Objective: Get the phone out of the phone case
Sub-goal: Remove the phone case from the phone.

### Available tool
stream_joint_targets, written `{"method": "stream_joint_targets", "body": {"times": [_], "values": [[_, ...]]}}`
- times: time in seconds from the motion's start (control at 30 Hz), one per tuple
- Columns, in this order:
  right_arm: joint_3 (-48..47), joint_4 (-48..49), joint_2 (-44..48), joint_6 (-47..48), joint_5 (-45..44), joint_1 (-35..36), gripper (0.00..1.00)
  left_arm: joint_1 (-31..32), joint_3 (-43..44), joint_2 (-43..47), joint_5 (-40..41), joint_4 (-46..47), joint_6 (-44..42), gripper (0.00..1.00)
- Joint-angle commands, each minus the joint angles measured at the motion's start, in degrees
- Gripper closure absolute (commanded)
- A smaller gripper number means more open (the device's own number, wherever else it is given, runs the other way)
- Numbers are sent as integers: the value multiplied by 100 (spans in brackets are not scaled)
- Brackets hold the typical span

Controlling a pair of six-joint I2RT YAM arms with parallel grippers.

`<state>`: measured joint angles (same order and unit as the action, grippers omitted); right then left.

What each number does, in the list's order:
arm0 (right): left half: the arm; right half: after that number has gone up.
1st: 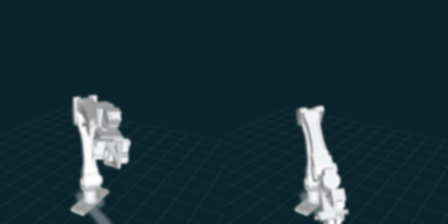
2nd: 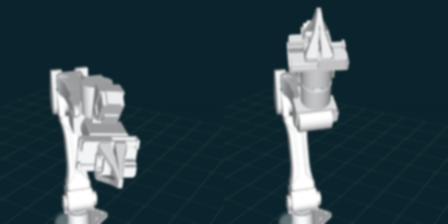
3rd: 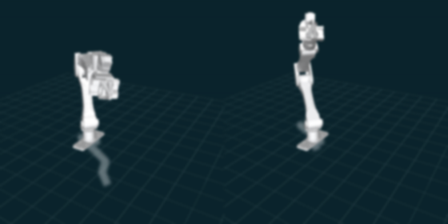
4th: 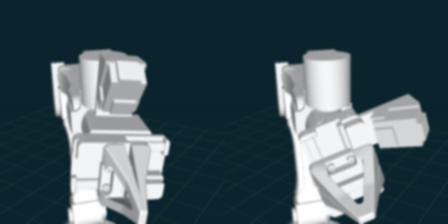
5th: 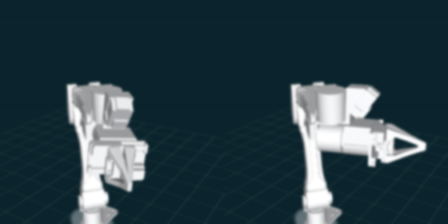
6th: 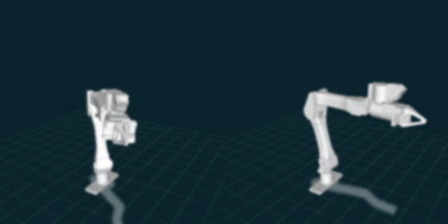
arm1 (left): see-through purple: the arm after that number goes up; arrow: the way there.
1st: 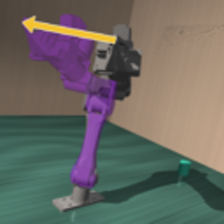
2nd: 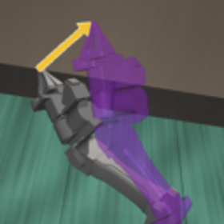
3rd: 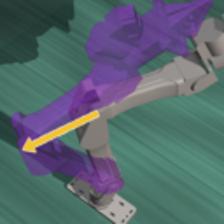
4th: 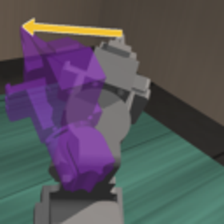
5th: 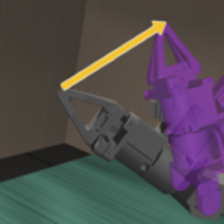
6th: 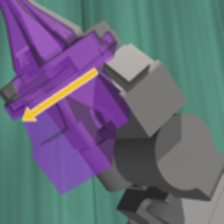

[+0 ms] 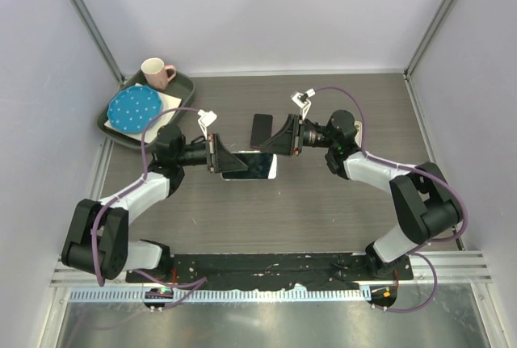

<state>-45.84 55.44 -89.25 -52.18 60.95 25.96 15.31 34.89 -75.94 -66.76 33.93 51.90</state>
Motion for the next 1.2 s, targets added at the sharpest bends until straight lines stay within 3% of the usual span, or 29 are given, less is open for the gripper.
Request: {"method": "stream_joint_targets", "body": {"times": [0.0,0.17,0.23,0.33,0.47,0.6,0.73,0.8,1.0,1.17], "values": [[-126,414,584,51,558,243,62,-221,-106,-131,1219,253,329,100],[-495,958,471,-799,752,16,55,-204,-141,-97,744,1088,725,100],[-557,1476,365,-1353,874,-169,52,-213,-158,-9,656,1273,795,100],[-461,3247,128,-2540,892,-319,50,-213,-220,115,559,1835,1225,100],[-443,3623,162,-2921,989,-337,45,-213,-62,123,436,2485,1831,100],[-241,3204,618,-2299,1059,-337,38,-213,88,115,471,3162,2394,100],[14,819,1172,-445,989,-354,36,-213,210,176,436,3479,2825,100],[-3,207,1366,426,945,-372,36,-213,211,211,436,3594,2887,100],[49,28,1788,631,787,-784,36,-213,298,299,383,4015,3238,100],[58,335,1448,297,769,-908,37,-134,597,291,304,4271,3485,100]]}}
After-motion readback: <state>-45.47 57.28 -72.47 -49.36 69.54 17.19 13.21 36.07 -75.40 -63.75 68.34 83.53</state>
